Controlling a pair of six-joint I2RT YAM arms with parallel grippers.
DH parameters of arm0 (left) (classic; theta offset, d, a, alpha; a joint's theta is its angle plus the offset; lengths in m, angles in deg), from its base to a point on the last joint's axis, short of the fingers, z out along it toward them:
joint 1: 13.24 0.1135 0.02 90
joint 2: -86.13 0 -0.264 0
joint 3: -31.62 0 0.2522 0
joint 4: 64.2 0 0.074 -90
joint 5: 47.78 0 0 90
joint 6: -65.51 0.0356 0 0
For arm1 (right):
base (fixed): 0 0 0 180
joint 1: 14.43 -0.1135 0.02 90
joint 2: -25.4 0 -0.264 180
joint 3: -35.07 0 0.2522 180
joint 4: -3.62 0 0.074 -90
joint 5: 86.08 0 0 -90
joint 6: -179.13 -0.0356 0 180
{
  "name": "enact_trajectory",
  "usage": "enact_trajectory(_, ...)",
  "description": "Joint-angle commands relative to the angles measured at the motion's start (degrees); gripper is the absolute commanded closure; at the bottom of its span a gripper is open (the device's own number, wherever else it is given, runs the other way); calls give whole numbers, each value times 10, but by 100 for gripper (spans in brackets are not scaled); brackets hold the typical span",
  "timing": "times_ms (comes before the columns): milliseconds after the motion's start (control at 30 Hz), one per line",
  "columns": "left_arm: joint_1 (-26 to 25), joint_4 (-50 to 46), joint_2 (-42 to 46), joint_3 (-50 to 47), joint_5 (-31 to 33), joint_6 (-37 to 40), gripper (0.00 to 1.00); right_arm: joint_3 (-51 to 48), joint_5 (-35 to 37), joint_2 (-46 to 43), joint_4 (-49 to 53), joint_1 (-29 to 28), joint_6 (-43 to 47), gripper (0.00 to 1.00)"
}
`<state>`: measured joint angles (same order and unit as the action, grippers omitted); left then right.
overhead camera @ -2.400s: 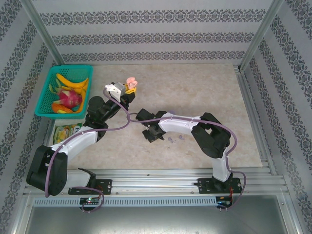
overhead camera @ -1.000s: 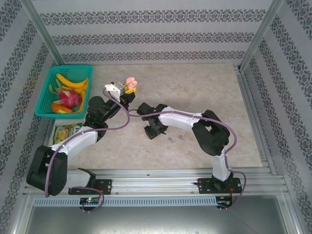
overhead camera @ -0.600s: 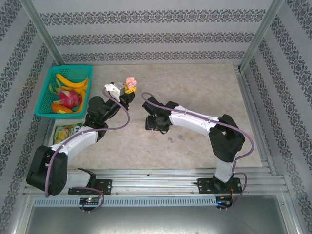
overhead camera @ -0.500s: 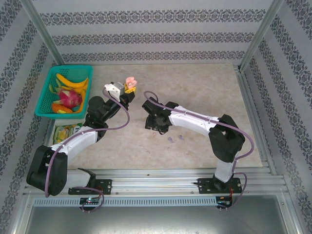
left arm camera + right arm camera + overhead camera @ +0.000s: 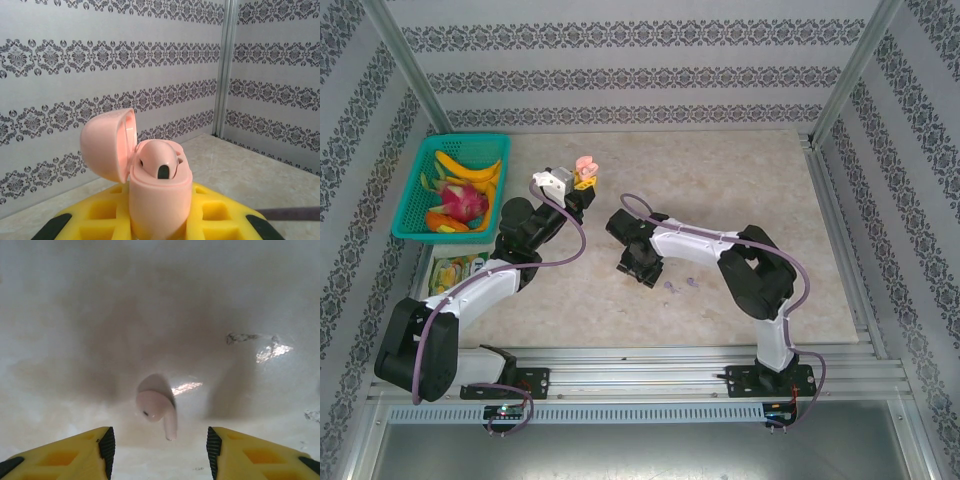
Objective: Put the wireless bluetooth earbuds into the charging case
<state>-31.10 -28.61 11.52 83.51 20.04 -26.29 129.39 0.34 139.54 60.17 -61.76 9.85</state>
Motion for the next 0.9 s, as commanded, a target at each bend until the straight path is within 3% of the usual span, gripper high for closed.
enact_trajectory(0,9,42,-6,-6,4,-7,100,20,-7,12,18,7,-18,46)
enact_trajectory(867,19,83,-28,-20,3,-24,100,72,0,61,53,10,12,56)
